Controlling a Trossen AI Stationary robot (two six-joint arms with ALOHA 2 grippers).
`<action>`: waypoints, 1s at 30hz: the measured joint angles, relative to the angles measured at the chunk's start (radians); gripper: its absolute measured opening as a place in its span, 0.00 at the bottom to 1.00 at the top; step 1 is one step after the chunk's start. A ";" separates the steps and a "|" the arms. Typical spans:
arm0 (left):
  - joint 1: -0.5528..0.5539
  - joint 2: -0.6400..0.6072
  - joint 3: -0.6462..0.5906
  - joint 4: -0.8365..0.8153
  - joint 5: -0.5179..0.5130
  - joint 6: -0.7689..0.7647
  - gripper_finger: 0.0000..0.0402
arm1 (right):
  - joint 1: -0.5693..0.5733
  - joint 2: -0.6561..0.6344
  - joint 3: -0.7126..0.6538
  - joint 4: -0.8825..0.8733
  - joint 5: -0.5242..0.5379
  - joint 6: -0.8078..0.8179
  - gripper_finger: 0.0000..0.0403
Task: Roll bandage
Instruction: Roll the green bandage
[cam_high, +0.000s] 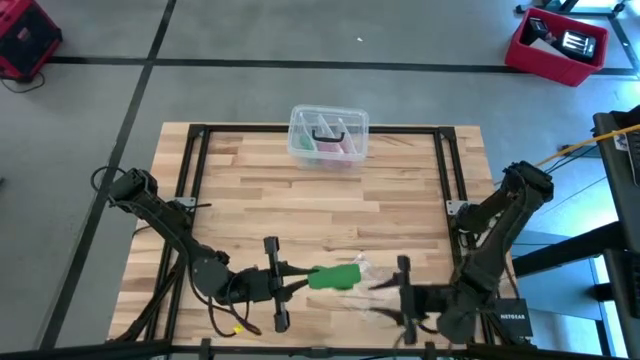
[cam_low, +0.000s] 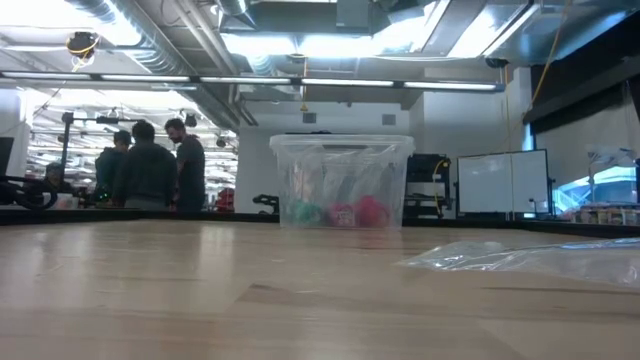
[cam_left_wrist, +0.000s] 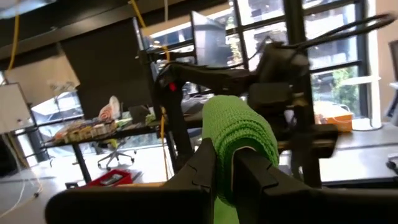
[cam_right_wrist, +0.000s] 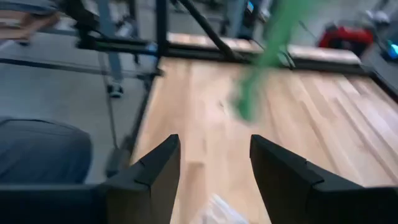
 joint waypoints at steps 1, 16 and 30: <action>0.006 0.000 0.000 -0.001 -0.002 -0.011 0.05 | 0.011 0.010 0.000 0.042 0.001 -0.037 0.48; 0.068 0.000 0.000 -0.013 -0.004 -0.154 0.05 | -0.157 0.261 0.000 0.554 0.253 -0.777 0.48; 0.066 0.000 0.000 -0.030 -0.003 -0.166 0.05 | -0.264 0.261 0.000 0.460 0.269 -0.750 0.48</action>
